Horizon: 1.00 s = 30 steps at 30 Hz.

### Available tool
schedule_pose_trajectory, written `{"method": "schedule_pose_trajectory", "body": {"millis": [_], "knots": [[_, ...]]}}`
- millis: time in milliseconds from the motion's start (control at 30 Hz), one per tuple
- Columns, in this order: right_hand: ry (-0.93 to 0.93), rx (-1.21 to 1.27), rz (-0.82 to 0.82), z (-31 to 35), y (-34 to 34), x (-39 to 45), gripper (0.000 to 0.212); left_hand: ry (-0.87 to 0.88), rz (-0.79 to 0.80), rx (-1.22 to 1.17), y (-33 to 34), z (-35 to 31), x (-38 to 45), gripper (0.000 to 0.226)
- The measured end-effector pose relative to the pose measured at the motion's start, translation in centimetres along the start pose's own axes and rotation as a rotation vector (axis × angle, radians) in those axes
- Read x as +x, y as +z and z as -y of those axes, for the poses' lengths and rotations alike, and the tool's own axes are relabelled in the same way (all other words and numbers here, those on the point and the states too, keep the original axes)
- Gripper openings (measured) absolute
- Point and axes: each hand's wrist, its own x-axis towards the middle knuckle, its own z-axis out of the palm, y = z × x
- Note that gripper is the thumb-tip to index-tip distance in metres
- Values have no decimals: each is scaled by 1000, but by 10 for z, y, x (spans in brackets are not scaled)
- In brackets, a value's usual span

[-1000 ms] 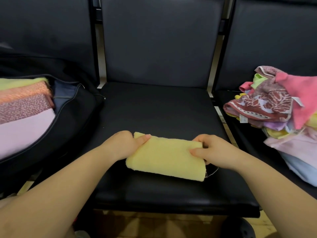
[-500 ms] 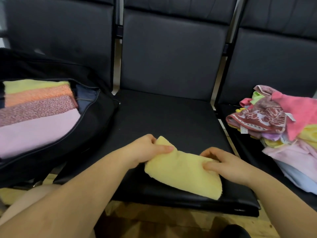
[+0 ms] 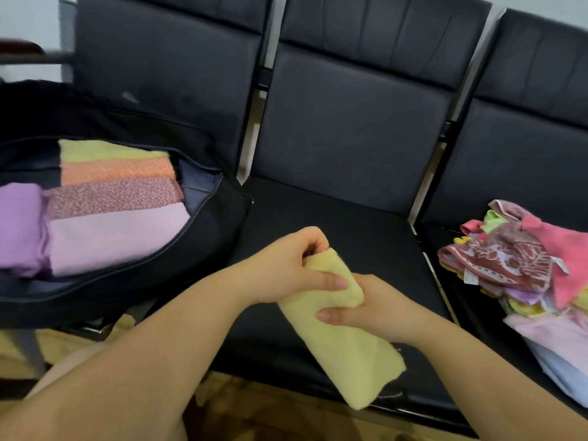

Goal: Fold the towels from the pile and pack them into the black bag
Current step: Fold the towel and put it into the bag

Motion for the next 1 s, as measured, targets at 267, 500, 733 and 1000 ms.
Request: {"method": "schedule_pose_trajectory", "body": {"millis": [267, 500, 733, 1000], "knots": [[-32, -141, 1, 46, -1, 30, 27, -275, -47, 64, -48, 15, -12, 67], [-48, -60, 80, 78, 9, 61, 31, -169, -257, 78, -72, 9, -24, 43], [11, -133, 271, 106, 22, 99, 32, -122, -527, 173, -115, 20, -52, 41], [-104, -118, 143, 160, 1, 151, 35, -280, -863, -113, -175, 48, -79, 50]]}}
